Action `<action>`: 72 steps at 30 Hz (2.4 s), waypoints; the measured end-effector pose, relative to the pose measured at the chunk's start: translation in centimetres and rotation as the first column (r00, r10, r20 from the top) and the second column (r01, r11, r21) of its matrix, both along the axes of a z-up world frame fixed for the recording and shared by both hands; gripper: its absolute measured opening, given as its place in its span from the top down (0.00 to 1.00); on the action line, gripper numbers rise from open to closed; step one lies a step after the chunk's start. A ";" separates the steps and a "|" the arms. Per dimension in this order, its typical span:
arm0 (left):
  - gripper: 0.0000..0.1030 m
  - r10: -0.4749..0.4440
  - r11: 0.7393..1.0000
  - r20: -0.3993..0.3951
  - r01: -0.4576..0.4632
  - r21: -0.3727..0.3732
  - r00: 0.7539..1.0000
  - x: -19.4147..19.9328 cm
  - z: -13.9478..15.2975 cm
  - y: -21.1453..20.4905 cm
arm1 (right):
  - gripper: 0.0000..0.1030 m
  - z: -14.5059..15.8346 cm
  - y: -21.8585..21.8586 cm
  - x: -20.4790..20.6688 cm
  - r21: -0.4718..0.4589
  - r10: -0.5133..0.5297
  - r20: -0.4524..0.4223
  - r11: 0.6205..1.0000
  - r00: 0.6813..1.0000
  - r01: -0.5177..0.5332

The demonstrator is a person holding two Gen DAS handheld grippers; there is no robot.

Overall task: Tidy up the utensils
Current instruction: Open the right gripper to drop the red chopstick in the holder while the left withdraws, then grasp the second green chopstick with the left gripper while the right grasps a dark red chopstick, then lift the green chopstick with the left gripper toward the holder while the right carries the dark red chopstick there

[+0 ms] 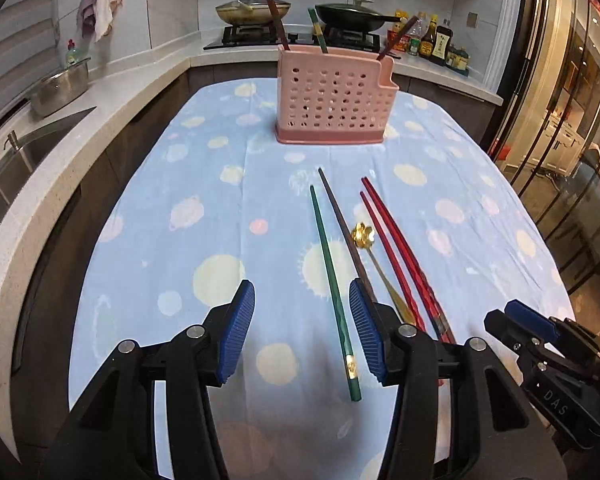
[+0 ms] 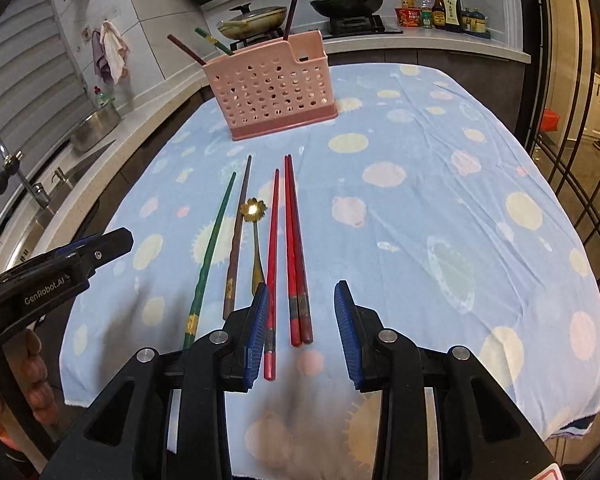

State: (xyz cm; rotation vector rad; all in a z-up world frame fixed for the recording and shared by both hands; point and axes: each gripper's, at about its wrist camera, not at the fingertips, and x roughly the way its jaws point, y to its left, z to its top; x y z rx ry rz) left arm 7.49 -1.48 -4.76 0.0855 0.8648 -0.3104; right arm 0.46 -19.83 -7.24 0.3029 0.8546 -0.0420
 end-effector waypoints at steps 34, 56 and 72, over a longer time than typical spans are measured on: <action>0.54 -0.040 0.999 -0.126 0.040 0.000 0.991 -1.0 -5.5 -1.1 | 0.77 -4.9 0.3 2.0 -0.026 0.005 -0.095 1.000 0.995 -0.007; 0.77 -0.064 0.998 -0.165 0.062 -0.018 0.984 -1.3 -7.0 -1.1 | 0.92 -5.2 -0.8 1.3 -0.023 -0.026 -0.087 0.999 0.996 0.024; 0.93 -0.065 0.994 -0.099 0.056 -0.093 0.993 -1.9 -1.9 0.6 | 0.93 0.2 -1.2 -0.6 0.017 -0.025 0.034 1.000 0.999 0.025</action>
